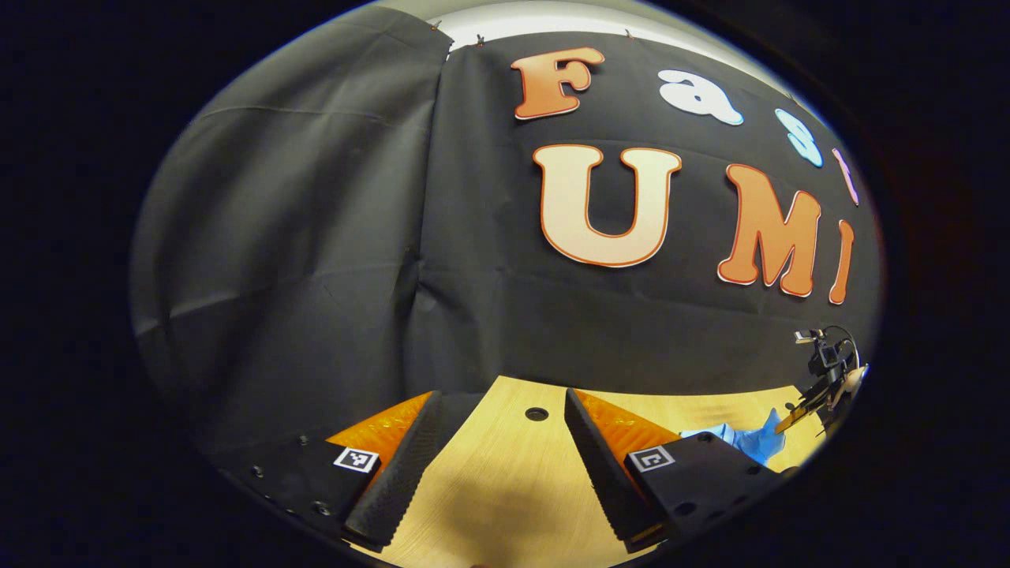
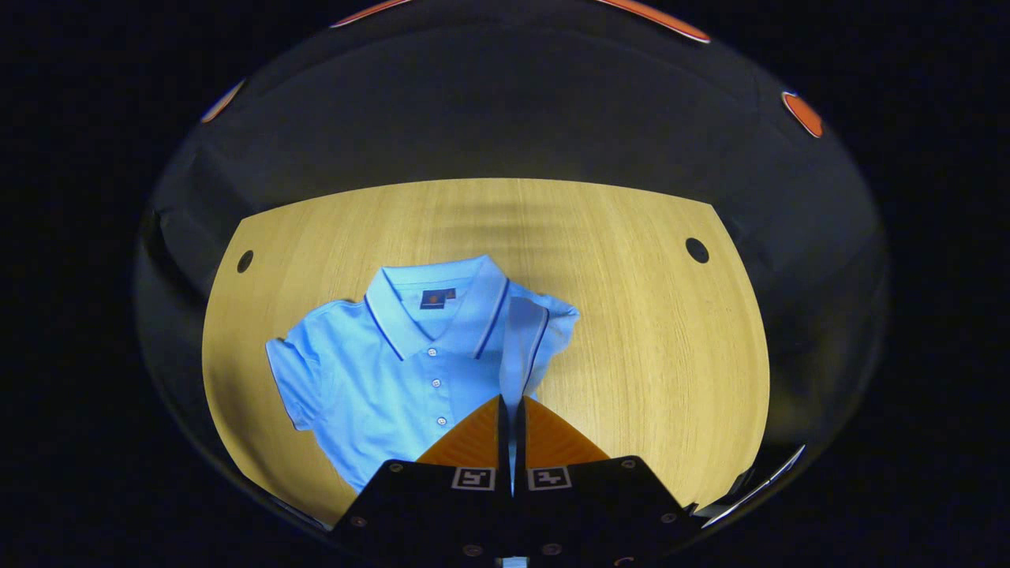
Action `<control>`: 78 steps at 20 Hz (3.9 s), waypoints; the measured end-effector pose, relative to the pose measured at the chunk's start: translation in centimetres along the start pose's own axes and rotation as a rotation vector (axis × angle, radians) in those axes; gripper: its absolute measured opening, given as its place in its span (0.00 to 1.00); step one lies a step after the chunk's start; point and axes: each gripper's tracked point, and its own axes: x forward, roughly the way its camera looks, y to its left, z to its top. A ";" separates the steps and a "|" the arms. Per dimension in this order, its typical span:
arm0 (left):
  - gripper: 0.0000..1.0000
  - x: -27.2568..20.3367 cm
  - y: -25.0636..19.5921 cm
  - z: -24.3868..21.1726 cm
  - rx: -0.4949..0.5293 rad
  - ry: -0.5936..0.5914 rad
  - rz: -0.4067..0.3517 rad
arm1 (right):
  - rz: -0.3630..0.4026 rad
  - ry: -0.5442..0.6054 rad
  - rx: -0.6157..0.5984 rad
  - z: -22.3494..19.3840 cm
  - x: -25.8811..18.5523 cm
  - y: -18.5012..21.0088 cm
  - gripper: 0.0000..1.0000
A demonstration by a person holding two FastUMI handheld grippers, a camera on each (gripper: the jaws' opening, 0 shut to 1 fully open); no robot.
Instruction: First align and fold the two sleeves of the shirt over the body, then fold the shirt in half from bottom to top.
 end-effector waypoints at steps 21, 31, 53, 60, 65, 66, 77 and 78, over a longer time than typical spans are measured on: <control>0.99 0.7 -0.5 -3.2 -0.038 0.099 -0.018 | 0.211 0.011 -0.067 -3.2 1.1 12.0 0.85; 0.99 2.6 -7.8 -7.1 -0.010 0.220 -0.092 | 0.210 -0.178 -0.018 -1.3 -4.4 7.5 0.98; 1.00 10.4 -21.5 -25.2 0.011 0.838 -0.122 | 0.119 -0.184 0.205 -9.0 -4.5 -12.1 0.98; 1.00 10.8 -21.4 -30.8 -0.030 1.000 -0.045 | 0.099 -0.133 0.281 -12.2 -2.9 -16.3 0.99; 1.00 11.4 -21.4 -32.0 0.000 1.010 -0.013 | 0.096 -0.112 0.312 -13.5 -2.2 -17.5 0.99; 1.00 11.5 -21.3 -32.1 0.001 1.013 -0.007 | 0.093 -0.112 0.316 -13.6 -2.1 -17.7 0.99; 0.58 12.2 -21.0 -32.4 0.053 0.968 0.016 | 0.057 -0.171 0.325 -13.7 -3.2 -18.8 0.99; 0.45 12.3 -21.2 -32.3 0.045 0.961 0.013 | 0.057 -0.173 0.329 -13.8 -3.1 -18.8 0.99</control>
